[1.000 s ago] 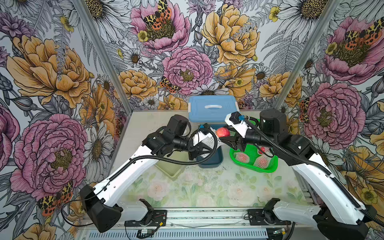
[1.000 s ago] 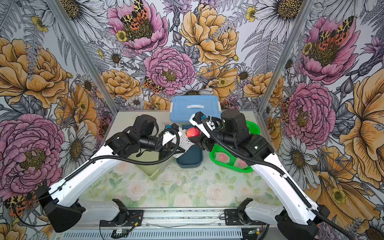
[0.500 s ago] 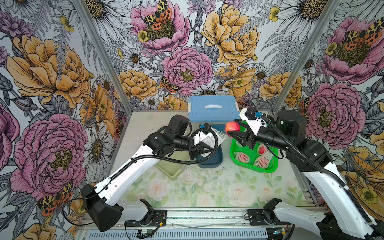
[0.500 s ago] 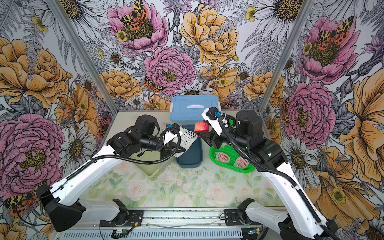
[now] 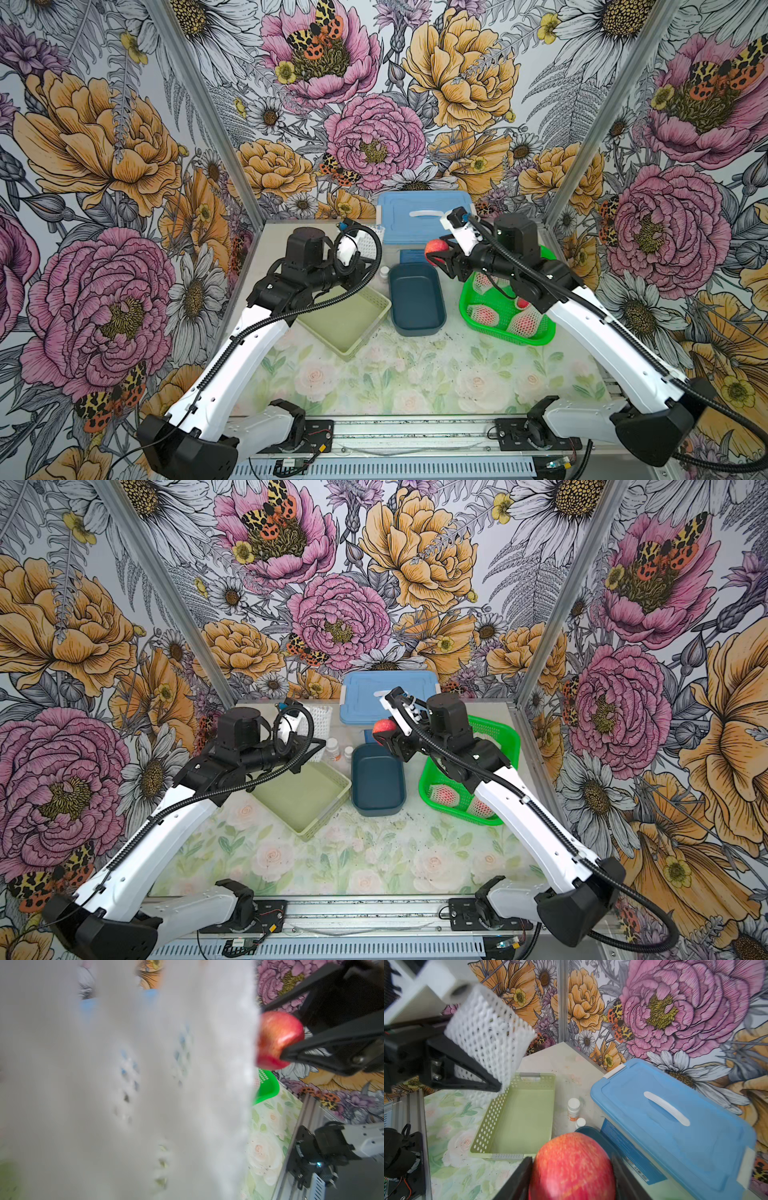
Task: Remove foam nets from apples
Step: Place the apple in the basket.
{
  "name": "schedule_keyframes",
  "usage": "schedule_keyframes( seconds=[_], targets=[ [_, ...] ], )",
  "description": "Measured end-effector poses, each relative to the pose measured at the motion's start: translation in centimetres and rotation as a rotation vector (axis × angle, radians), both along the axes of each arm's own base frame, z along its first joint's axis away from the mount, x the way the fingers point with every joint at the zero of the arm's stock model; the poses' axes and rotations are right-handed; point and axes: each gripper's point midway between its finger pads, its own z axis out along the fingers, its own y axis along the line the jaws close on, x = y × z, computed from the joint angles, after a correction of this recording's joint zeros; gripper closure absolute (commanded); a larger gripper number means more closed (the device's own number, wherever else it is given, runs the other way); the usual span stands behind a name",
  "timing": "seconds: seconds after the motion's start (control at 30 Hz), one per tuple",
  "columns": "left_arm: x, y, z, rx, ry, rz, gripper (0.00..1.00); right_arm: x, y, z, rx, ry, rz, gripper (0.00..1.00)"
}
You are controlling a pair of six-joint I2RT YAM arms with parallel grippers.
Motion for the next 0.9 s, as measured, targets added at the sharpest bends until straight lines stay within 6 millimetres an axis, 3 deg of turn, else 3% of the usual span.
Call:
schedule_keyframes(
  seconds=[0.27, 0.4, 0.5, 0.67, 0.9],
  targets=[
    [2.9, 8.7, -1.4, -0.027, 0.055, 0.399, 1.00, 2.4, 10.7, -11.8, -0.057, 0.156, 0.088, 0.49],
    [3.4, 12.9, -1.7, -0.062, 0.080, 0.560, 1.00, 3.1, 15.6, -16.4, -0.039, 0.226, 0.117, 0.49],
    [3.4, 14.5, -1.8, -0.081, 0.089, 0.618, 1.00, 3.7, 18.9, -17.9, -0.012, 0.250, 0.132, 0.48],
    [3.2, 14.8, -1.7, -0.083, 0.084, 0.627, 1.00, 3.9, 23.7, -18.9, 0.038, 0.265, 0.158, 0.45],
    [3.0, 14.7, -1.3, -0.088, 0.074, 0.623, 1.00, 3.0, 26.3, -21.3, 0.033, 0.313, 0.174, 0.38]
  ],
)
